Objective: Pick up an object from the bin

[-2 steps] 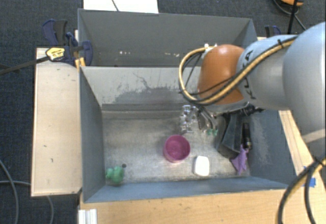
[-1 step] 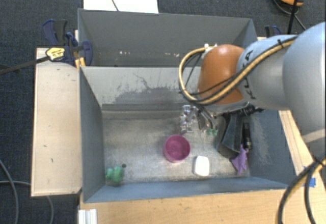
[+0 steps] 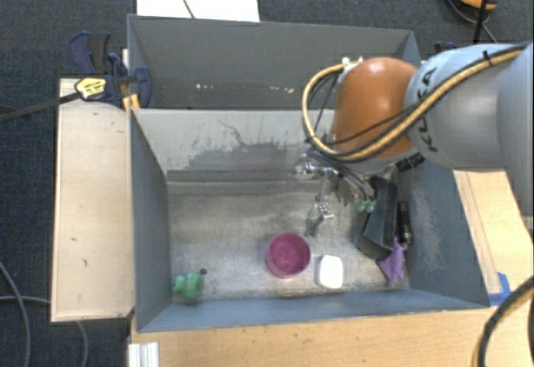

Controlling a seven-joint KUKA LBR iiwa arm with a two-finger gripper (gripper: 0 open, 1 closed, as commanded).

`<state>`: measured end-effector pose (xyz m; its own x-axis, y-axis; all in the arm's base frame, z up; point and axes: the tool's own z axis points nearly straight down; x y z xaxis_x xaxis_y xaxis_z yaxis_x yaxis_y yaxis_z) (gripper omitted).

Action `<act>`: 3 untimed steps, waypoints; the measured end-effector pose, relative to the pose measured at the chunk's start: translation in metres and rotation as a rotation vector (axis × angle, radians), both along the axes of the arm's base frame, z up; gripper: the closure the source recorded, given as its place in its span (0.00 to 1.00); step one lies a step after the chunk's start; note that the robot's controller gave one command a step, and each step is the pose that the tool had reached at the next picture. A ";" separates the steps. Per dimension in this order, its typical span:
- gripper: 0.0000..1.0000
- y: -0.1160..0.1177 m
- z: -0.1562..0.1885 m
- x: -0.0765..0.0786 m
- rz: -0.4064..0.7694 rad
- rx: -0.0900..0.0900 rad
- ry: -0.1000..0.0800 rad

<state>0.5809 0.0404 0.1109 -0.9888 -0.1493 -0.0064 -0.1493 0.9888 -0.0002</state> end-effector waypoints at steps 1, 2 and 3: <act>0.00 0.000 0.000 0.000 0.005 0.000 0.001; 0.00 0.002 -0.004 -0.003 -0.001 -0.001 0.000; 0.00 0.030 -0.021 -0.020 0.083 -0.008 -0.009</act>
Offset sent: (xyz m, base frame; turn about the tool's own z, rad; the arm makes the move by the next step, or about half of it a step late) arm -0.0151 0.0122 -0.0243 0.0159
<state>0.5608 0.0702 0.0898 -0.9729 -0.2309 -0.0135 -0.2308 0.9730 -0.0101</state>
